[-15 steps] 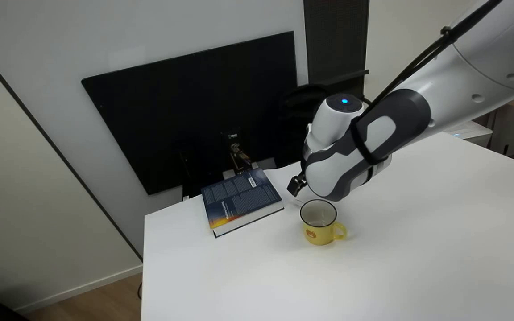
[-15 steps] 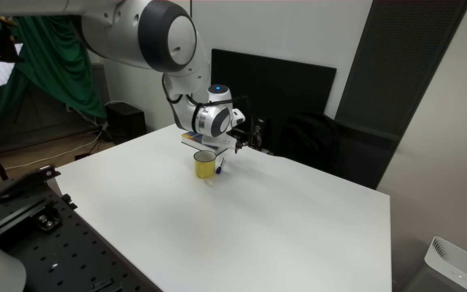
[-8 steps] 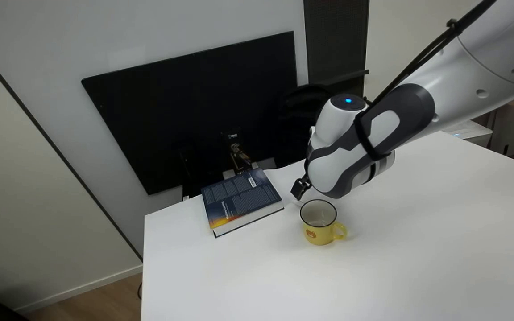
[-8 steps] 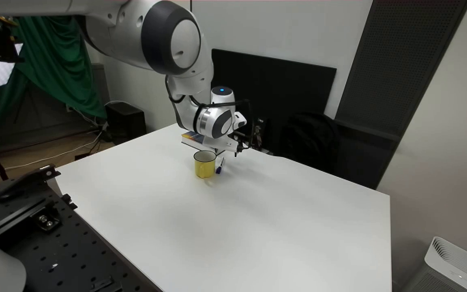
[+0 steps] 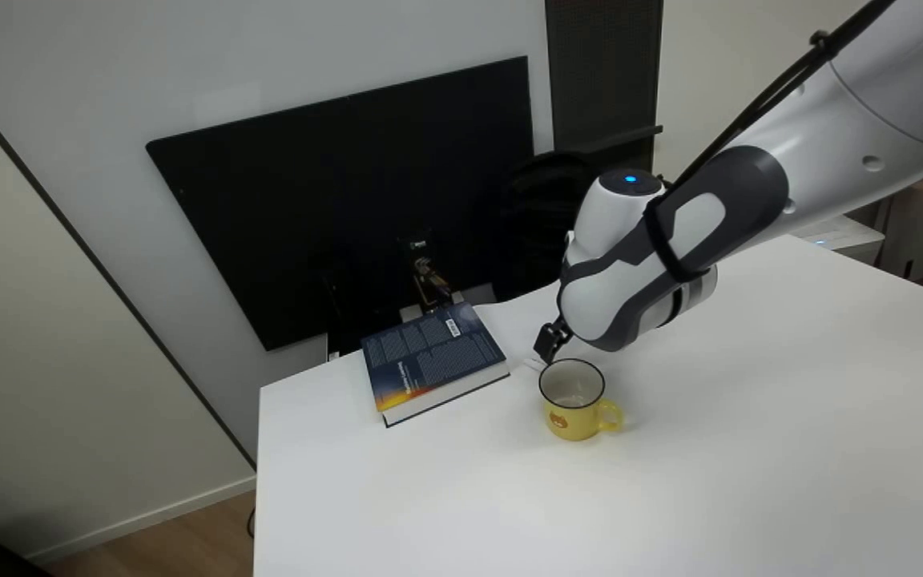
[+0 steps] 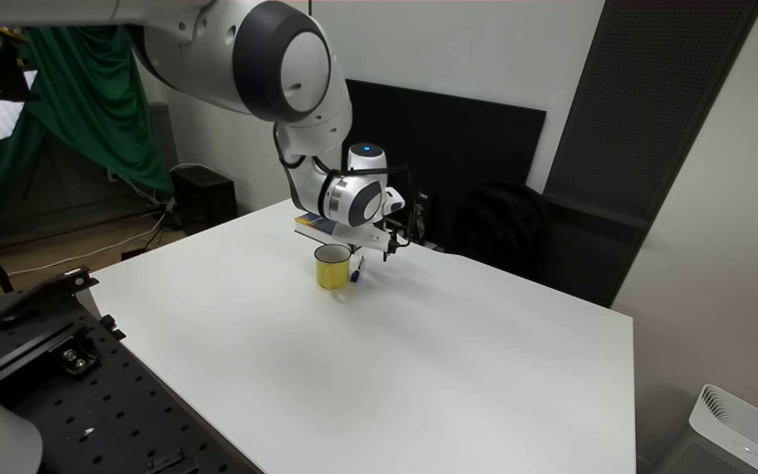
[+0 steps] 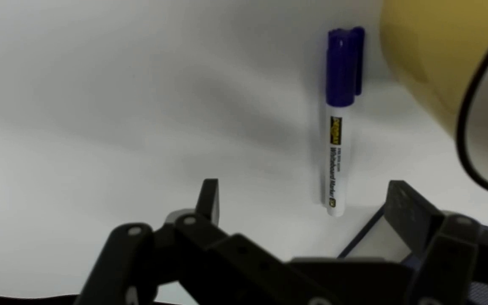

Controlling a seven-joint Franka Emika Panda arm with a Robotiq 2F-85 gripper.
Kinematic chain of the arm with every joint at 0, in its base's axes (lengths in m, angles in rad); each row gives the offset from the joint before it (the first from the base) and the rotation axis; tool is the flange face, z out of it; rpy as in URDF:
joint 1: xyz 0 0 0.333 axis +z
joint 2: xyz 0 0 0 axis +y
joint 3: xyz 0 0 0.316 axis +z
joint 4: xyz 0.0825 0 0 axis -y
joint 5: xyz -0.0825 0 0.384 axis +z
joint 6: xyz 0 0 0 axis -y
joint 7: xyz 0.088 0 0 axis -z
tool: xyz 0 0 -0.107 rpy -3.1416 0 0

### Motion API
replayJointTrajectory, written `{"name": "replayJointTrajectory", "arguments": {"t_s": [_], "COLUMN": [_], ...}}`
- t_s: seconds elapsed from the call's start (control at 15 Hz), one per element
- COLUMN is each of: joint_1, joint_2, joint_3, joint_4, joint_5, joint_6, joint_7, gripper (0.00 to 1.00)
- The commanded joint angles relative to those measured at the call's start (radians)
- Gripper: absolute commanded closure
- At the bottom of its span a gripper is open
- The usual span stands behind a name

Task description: Put the marker in the mug

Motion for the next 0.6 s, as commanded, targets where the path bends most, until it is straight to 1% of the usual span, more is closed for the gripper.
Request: {"name": "replayJointTrajectory", "arguments": {"t_s": [0.0, 0.2, 0.53], "joint_1": [-0.004, 0.006, 0.015], "joint_2": [0.0, 0.0, 0.0], "joint_3": [0.0, -0.02, -0.039], "joint_4": [0.001, 0.0, -0.01], "joint_5": [-0.001, -0.005, -0.011], "joint_6": [-0.056, -0.08, -0.079], "joint_7": [0.002, 0.012, 0.014], "gripper": [0.0, 0.0, 0.0]}}
